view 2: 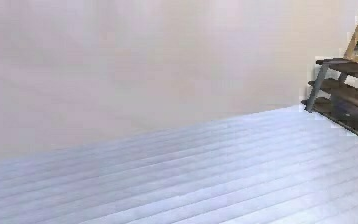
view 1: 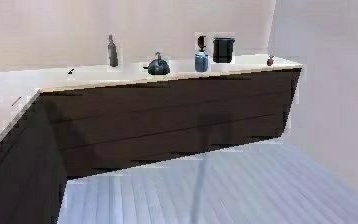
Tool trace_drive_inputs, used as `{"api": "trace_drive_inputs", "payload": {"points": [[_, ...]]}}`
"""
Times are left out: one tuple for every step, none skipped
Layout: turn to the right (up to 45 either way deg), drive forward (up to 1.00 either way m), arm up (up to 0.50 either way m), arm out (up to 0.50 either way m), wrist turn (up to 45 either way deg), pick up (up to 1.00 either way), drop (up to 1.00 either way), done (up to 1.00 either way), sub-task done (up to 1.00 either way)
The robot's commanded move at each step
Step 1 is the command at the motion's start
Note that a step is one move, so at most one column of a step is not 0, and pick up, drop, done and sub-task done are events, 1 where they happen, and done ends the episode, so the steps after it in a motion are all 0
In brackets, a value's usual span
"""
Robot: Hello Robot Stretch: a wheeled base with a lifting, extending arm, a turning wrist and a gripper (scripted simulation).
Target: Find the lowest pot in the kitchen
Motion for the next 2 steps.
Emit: {"api": "trace_drive_inputs", "payload": {"points": [[-9.0, 0.00, 0.00, 0.00, 0.0, 0.00, 0.00, 0.00, 0.00], [0.0, 0.90, 0.00, 0.00, 0.0, 0.00, 0.00, 0.00, 0.00]]}}
